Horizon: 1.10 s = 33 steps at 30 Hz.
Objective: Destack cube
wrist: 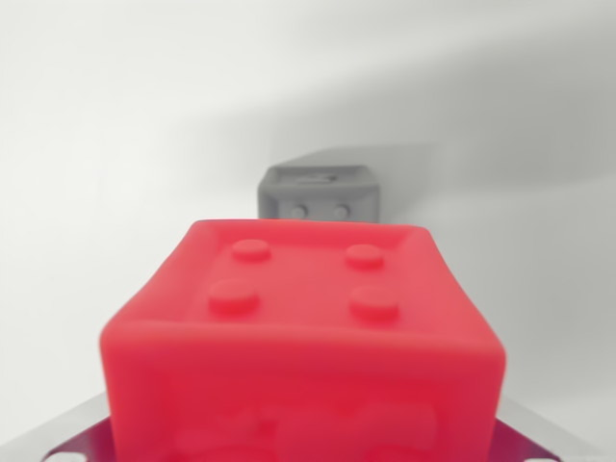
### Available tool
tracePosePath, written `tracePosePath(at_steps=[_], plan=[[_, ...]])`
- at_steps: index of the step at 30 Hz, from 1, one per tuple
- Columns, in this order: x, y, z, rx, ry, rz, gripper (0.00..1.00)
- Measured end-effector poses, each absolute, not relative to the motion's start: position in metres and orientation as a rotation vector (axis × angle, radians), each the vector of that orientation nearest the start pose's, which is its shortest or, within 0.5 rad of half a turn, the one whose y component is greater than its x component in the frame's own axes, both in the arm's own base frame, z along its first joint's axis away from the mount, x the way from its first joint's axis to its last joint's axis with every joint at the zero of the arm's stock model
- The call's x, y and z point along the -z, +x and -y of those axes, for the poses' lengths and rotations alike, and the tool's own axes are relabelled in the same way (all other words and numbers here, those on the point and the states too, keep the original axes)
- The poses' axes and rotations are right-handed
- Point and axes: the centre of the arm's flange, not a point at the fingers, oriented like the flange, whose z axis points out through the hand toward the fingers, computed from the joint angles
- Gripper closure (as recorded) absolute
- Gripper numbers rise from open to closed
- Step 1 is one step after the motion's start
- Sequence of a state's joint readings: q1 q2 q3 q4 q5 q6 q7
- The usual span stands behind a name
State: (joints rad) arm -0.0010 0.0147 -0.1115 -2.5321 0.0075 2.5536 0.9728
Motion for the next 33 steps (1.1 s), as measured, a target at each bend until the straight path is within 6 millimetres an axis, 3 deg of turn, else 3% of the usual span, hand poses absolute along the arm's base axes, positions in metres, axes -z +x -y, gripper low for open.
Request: tracePosePath(at_steps=[33], plan=[[-0.251, 0.508, 0.087, 0.007, -2.713, -1.587, 1.00]])
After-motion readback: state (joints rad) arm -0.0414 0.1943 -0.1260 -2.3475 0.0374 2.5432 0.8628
